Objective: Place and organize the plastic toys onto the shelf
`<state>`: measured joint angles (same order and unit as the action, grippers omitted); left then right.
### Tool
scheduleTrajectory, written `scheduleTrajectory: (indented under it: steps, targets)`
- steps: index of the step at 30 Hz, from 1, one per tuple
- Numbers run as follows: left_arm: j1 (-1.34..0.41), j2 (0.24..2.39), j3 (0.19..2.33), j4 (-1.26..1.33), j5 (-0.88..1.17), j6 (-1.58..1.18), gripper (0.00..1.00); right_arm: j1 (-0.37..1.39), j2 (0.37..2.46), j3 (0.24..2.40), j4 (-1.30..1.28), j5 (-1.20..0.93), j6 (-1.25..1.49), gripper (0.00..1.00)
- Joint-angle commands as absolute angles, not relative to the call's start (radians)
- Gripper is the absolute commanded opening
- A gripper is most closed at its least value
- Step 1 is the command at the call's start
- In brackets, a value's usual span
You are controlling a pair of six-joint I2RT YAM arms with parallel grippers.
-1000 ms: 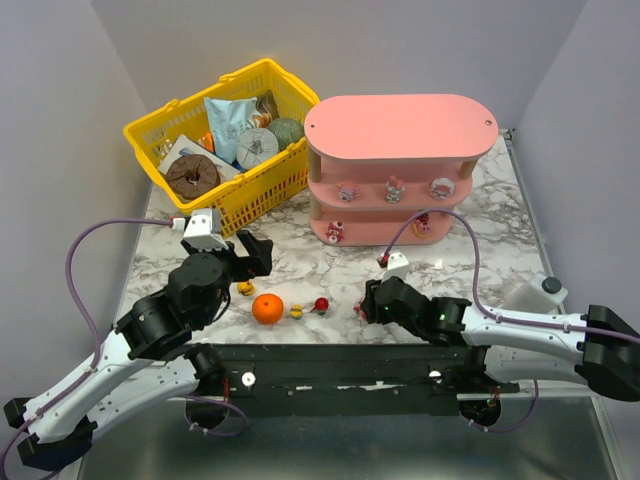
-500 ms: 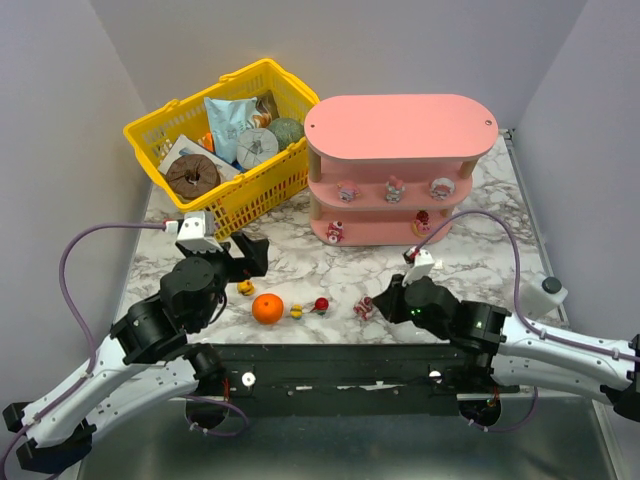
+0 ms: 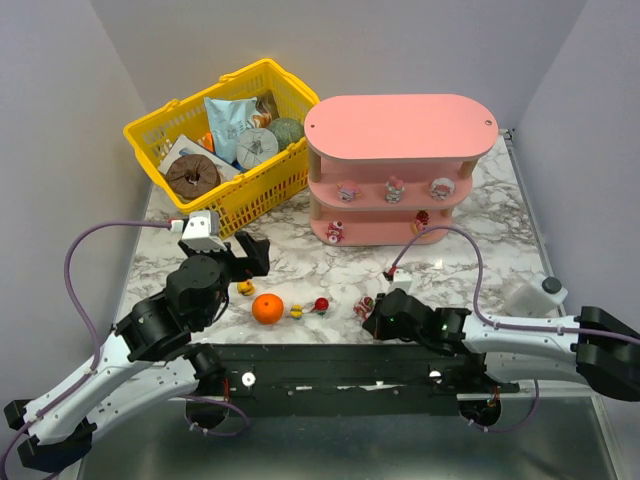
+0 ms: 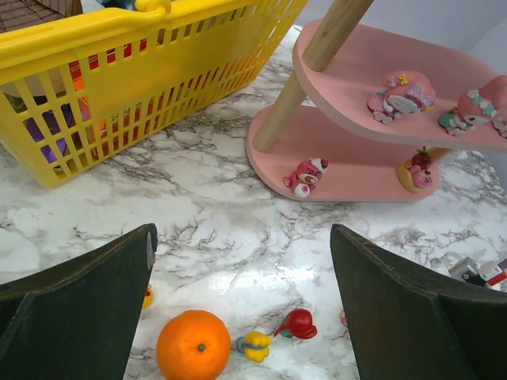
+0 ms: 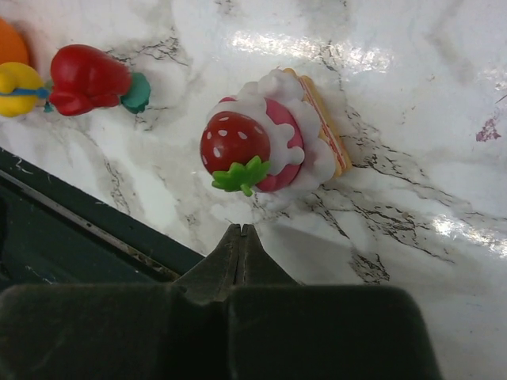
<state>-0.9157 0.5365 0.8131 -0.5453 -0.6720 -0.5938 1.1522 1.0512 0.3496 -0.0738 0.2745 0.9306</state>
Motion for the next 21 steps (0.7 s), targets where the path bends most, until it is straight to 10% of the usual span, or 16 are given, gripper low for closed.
scheduleTrajectory:
  steps: [1, 21]
  targets:
    - [-0.910, 0.526, 0.821, -0.560, -0.716, -0.586, 0.99, 1.155, 1.100, 0.367, -0.031, 0.307, 1.006, 0.01]
    - [-0.910, 0.482, 0.868, -0.647, -0.741, -0.551, 0.99, 1.042, 1.247, 0.350, 0.113, 0.571, 0.960, 0.01]
